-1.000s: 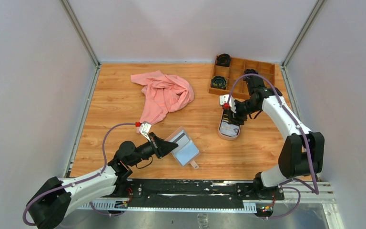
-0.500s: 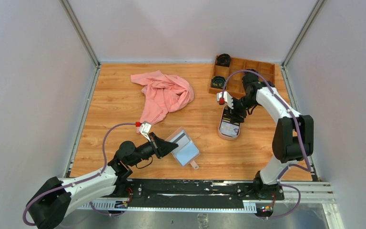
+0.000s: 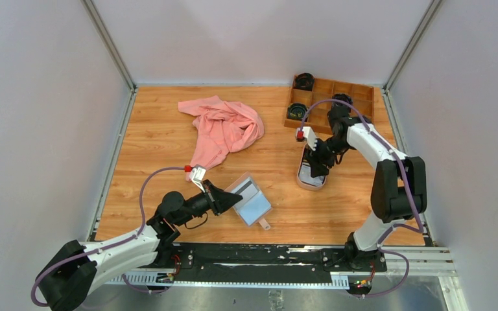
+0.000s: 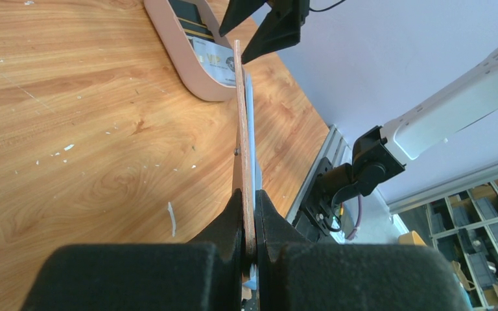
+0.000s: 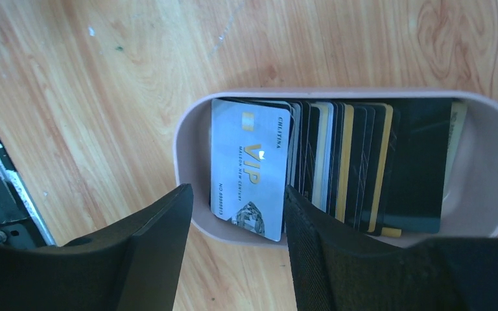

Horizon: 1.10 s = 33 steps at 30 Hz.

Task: Put the credit cards into the card holder
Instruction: Pick up the credit card from the storage box.

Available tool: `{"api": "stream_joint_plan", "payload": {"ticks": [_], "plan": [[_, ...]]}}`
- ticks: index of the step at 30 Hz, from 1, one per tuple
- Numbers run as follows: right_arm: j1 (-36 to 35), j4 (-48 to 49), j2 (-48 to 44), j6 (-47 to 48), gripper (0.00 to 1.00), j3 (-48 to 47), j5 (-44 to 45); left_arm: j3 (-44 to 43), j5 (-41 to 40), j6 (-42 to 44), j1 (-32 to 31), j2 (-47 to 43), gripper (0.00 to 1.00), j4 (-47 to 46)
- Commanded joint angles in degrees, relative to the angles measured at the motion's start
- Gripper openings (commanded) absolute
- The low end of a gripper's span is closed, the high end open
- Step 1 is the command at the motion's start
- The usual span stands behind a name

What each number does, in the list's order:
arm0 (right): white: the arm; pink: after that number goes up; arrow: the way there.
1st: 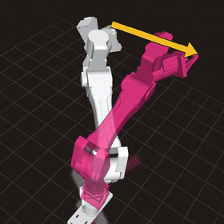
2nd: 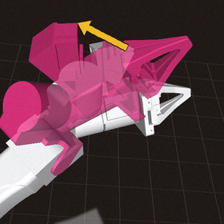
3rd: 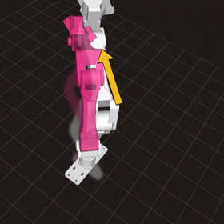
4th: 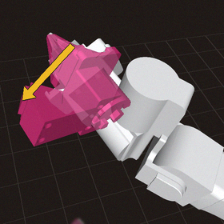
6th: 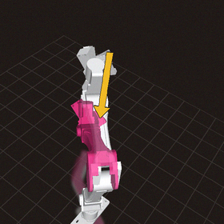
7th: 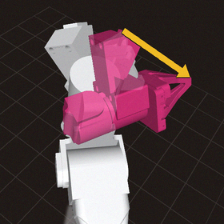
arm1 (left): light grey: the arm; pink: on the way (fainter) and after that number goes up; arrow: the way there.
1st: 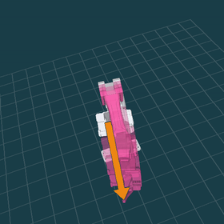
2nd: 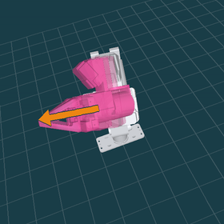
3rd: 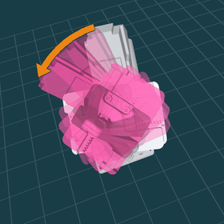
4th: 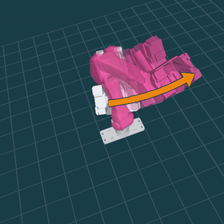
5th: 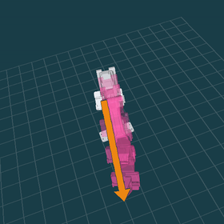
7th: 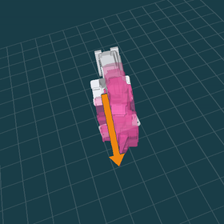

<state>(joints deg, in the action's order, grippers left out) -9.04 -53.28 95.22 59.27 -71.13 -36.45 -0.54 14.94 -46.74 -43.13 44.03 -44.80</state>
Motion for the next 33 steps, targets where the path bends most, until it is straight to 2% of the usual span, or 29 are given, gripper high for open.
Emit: {"api": "stream_joint_plan", "payload": {"ticks": [1, 25, 33], "plan": [[-0.66, 6.07, -1.61, -5.94, 0.58, 2.70, 7.06, 5.00, 0.29, 0.05, 0.51, -0.61, 0.00, -1.00], [-5.80, 10.20, 2.19, -7.23, 0.47, 4.90, 13.27, 5.13, 0.17, -0.10, 0.51, -0.52, 0.00, -1.00], [-6.16, 10.05, 1.89, -7.54, 0.25, 4.40, 14.37, 5.16, 0.21, -0.21, 0.51, -0.66, 0.00, -1.00]]}}
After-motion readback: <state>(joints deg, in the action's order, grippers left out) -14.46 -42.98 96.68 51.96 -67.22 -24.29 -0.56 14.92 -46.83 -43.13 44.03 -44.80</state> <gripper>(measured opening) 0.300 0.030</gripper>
